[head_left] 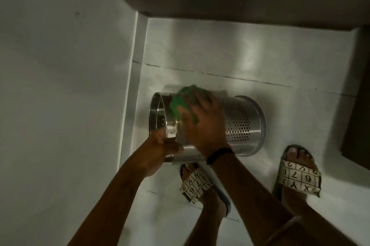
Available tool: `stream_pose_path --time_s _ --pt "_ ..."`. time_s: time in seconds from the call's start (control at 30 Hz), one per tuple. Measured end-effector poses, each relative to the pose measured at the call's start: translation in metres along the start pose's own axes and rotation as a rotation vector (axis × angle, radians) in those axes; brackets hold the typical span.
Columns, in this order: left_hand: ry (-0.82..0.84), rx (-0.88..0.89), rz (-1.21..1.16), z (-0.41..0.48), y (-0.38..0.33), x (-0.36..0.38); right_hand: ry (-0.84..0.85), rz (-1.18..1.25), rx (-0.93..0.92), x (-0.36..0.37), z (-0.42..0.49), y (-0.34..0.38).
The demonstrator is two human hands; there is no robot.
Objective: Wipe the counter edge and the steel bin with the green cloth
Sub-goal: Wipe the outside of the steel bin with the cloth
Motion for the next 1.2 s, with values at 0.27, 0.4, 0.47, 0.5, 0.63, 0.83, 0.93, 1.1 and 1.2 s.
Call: stream_pose_path --time_s 0.27,0.4,0.47,0.5,0.63,0.83,0.93,1.1,1.2 --pt "-0.214 -0.173 -0.353 0.000 -0.012 -0.015 0.086 -0.176 -0.028 -0.026 -0.037 -0.090" --pt "-0.231 -0.090 -0.145 0.009 -0.024 0.003 0.104 -0.130 0.305 -0.035 0.016 -0.087" --pt "-0.151 -0.038 -0.047 0.009 -0.022 0.013 0.193 0.126 0.182 -0.024 0.039 -0.038" --pt "-0.117 -0.014 0.011 0.008 -0.021 0.017 0.204 0.223 0.085 -0.020 0.044 -0.013" --pt "-0.001 0.071 0.089 0.002 -0.013 0.014 0.118 0.164 -0.319 -0.022 0.016 0.028" --pt "-0.169 -0.031 -0.050 0.003 -0.008 -0.011 0.184 -0.157 0.007 -0.028 -0.024 -0.077" --pt "-0.201 -0.044 -0.041 0.009 -0.009 -0.014 0.145 -0.138 0.150 -0.029 0.005 -0.062" --pt "-0.084 0.007 0.145 0.006 -0.015 -0.004 0.161 0.009 -0.301 0.002 -0.003 0.028" --pt "-0.084 0.005 0.137 -0.001 -0.021 -0.018 0.200 -0.115 -0.353 -0.009 -0.022 -0.019"
Point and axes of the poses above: each hand's wrist, its own z-axis towards the middle knuckle, its own x-axis out of the palm, y = z × x, the point moved 4 cm from there along z, towards the middle knuckle, and after that the axes turned 4 degrees about -y, right-handed, at the moved point
